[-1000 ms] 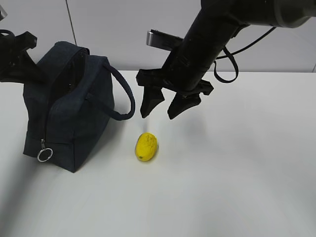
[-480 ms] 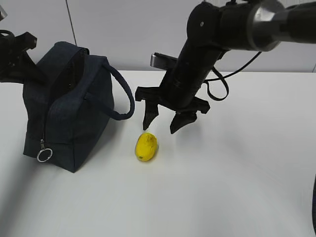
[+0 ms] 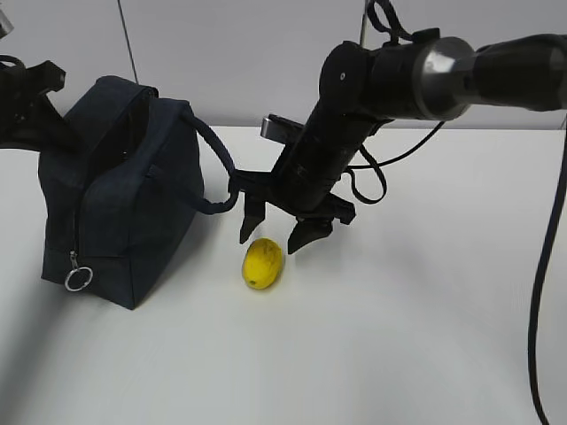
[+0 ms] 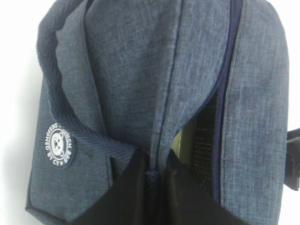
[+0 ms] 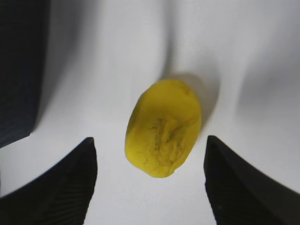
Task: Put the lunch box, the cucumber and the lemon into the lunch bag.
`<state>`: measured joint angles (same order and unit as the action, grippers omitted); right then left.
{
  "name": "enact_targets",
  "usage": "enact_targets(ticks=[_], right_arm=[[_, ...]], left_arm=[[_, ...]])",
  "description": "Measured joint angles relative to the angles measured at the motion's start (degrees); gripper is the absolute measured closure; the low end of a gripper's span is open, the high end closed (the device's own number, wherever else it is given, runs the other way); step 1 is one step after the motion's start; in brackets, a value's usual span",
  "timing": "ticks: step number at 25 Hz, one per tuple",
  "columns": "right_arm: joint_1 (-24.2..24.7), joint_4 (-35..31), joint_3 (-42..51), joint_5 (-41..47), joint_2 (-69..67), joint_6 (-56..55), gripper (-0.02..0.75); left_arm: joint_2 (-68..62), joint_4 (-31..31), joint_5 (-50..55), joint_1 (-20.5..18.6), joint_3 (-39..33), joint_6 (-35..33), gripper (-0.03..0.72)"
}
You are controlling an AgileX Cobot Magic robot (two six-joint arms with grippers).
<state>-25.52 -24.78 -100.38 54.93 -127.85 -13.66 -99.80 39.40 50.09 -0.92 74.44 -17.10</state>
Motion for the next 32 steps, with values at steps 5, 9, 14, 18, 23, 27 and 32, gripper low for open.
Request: enact_targets(ticks=[5,9,14,18,23,27,32], right_arm=[[0.0,-0.26,0.0,-0.33,-1.64,-0.61,0.207],[0.0,-0.45,0.0,-0.97,-2.84,-1.33,0.207],[0.0,-0.59,0.0,-2.13,-3.24,-1.69,0.206],[0.0,-1.02,-0.05,-2.55,-4.43,-1.83,0.206],[-0.18,-1.4,-0.05,-2.68,-5.21,-1.83,0.206],[-0.27,-1.52,-0.05,-2.68,-5.21,-1.83,0.208],[-0.27,-1.52,-0.05,-2.47,-5.21,-1.83,0.258]], left_arm=[[0.0,-0.23,-0.13,0.0,0.0,0.0,0.671],[0.0,-0.93,-0.26,0.0,0.0,-0.12,0.671],[0.0,-1.28,-0.39,0.0,0.0,-0.12,0.671],[0.0,-1.28,-0.43,0.0,0.0,-0.22,0.671],[0.0,-1.28,-0.43,0.0,0.0,-0.22,0.671],[0.0,-1.39,-0.43,0.0,0.0,-0.22,0.671],[0.0,-1.39,-0.52,0.0,0.0,-0.22,0.671]])
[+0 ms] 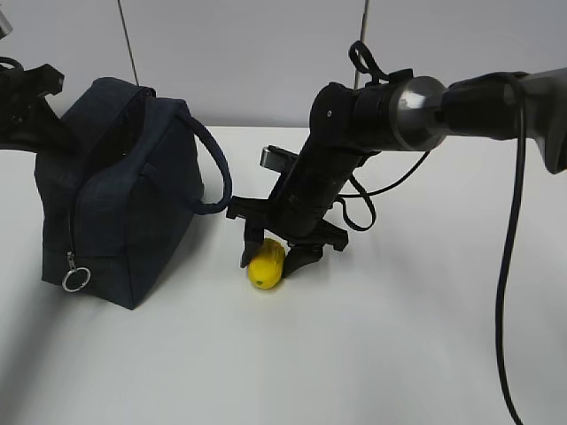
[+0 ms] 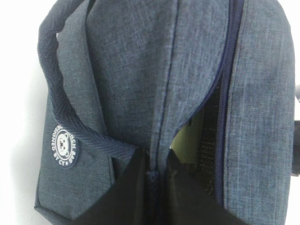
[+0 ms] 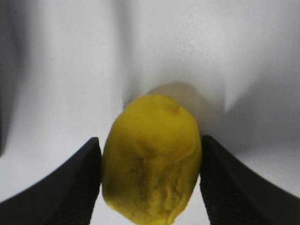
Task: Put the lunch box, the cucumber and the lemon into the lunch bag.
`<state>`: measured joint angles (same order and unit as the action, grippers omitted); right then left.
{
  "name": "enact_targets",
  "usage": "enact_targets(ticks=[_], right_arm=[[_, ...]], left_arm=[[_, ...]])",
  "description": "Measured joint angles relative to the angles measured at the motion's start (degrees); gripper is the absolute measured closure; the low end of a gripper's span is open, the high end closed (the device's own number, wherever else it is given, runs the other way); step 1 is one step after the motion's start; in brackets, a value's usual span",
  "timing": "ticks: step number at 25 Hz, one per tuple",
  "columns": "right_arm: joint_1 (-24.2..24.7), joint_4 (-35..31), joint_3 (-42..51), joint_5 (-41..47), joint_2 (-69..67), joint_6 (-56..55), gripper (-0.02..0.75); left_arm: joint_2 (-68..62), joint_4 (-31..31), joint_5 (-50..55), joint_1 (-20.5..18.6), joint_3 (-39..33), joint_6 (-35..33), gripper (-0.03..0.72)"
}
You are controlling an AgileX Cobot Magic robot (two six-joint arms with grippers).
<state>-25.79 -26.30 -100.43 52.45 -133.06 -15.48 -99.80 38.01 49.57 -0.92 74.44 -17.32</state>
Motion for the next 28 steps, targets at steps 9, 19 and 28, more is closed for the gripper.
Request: enact_targets(ticks=[9,19,28], right_arm=[[0.0,0.0,0.0,0.48,0.0,0.0,0.332],[0.0,-0.13,-1.48,6.87,0.0,0.58,0.365],[0.0,-2.61,-11.39,14.33,4.01,6.87,0.366]], left_arm=[[0.0,0.0,0.0,0.0,0.0,0.0,0.671],[0.0,0.0,0.0,0.0,0.0,0.0,0.671],[0.0,0.0,0.29,0.0,0.0,-0.7,0.671]])
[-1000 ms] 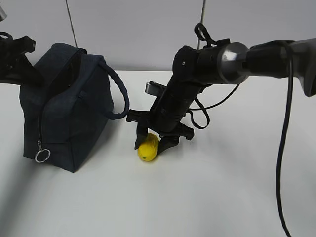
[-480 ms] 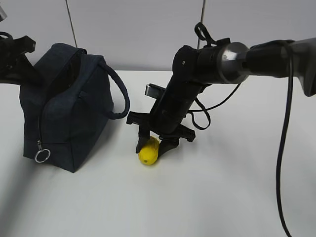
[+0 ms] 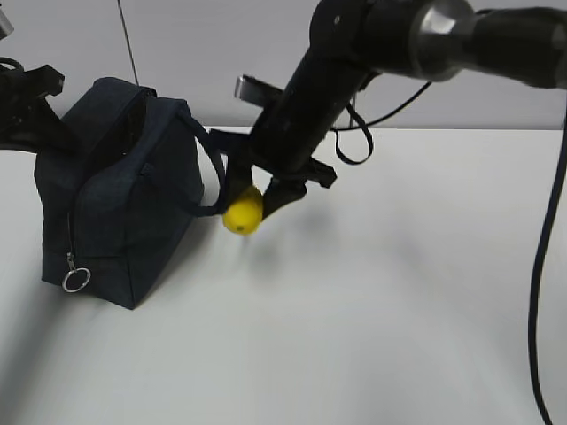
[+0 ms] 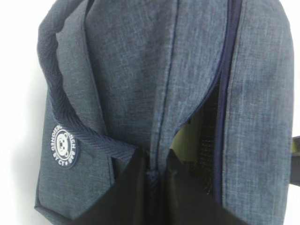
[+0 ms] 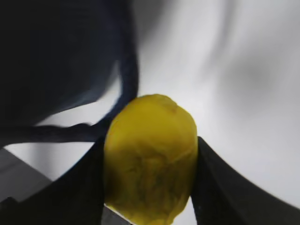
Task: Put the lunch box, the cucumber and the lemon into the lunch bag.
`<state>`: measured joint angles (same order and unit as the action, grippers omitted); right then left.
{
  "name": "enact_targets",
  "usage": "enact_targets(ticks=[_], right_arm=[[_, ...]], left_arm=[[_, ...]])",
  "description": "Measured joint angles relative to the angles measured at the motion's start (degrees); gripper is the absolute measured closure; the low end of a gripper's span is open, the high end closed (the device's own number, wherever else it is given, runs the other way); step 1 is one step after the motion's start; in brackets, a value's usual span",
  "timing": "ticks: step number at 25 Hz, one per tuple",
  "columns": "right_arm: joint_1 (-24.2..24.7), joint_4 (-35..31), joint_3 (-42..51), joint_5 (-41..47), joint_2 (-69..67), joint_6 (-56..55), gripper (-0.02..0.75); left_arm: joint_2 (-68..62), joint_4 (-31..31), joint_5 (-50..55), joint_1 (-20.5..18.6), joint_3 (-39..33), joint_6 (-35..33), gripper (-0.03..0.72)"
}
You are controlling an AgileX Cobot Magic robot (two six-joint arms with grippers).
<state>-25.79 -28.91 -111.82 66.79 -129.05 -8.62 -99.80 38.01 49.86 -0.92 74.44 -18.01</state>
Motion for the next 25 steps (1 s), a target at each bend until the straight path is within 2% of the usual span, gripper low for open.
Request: enact_targets(ticks=[6,9,13,16,25], right_arm=[[0.0,-6.93,-10.43,2.8,1.12,1.69,0.366],[0.0,-10.69,-14.06,1.38,1.27,2.96,0.366],[0.0,-16.65,-14.81,-6.45,1.12,5.85,0.366],[0.0,-18.67,-14.93,-10.21,-0.23,6.45,0.366],[-0.31,-21.13,-14.93,-13.74,-5.52,6.91,0.366]], left_arm=[[0.0,2.02,0.15,0.0,0.0,-1.29,0.671],[0.0,2.58,0.17,0.0,0.0,-1.51,0.671],[0.0,4.72,0.4,0.0,0.0,-2.56,0.671],[0.0,5.9,0.62,0.0,0.0,-2.98,0.671],[0.0,6.3,1.75,0.0,0.0,-3.21,0.671]])
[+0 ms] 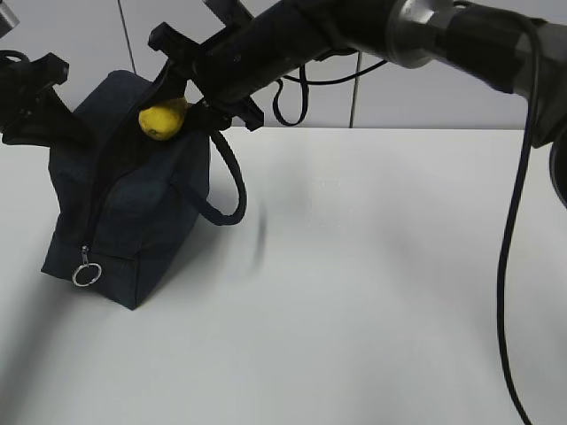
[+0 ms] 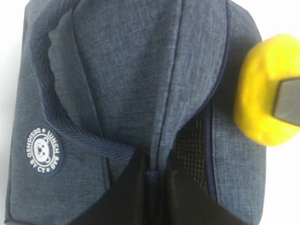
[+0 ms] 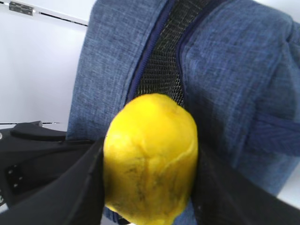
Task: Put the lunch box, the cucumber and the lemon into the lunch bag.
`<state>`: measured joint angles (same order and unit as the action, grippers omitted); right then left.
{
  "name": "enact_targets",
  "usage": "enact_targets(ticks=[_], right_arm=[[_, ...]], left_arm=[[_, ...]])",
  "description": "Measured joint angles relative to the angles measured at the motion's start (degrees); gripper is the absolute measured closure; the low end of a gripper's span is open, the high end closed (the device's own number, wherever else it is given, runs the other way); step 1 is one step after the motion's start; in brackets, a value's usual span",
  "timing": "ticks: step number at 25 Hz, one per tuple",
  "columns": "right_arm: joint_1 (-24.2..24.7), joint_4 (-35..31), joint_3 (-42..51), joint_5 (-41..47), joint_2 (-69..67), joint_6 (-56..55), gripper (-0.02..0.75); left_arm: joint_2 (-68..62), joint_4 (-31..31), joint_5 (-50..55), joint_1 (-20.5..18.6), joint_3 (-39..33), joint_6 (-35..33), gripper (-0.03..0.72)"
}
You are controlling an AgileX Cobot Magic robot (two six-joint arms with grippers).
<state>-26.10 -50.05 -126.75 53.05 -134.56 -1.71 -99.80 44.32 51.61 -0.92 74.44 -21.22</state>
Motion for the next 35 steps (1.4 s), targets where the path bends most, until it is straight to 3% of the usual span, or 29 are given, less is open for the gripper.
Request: enact_targets(ticks=[7,16,24,35], right_arm=[[-2.07,-0.41,-0.22,-1.76,-1.84,0.09,0.337],[-2.35,-0.63,-0.3,-2.7,-1.84,0.09,0.162],[-2.35,-0.63,-2.85,0.24,-1.88,1.19,0.154],[-0.03,-0.63,-8.38,12.21,-1.88,7.87,0.188]], left_arm=[[0.0,0.32,0.13,0.0,0.0,-0.12,0.671],[0.0,0.41,0.16,0.0,0.0,-0.56,0.671],[0.0,0.41,0.26,0.0,0.0,-0.65,0.671],[0.0,0.41,0.26,0.0,0.0,-0.65,0.671]])
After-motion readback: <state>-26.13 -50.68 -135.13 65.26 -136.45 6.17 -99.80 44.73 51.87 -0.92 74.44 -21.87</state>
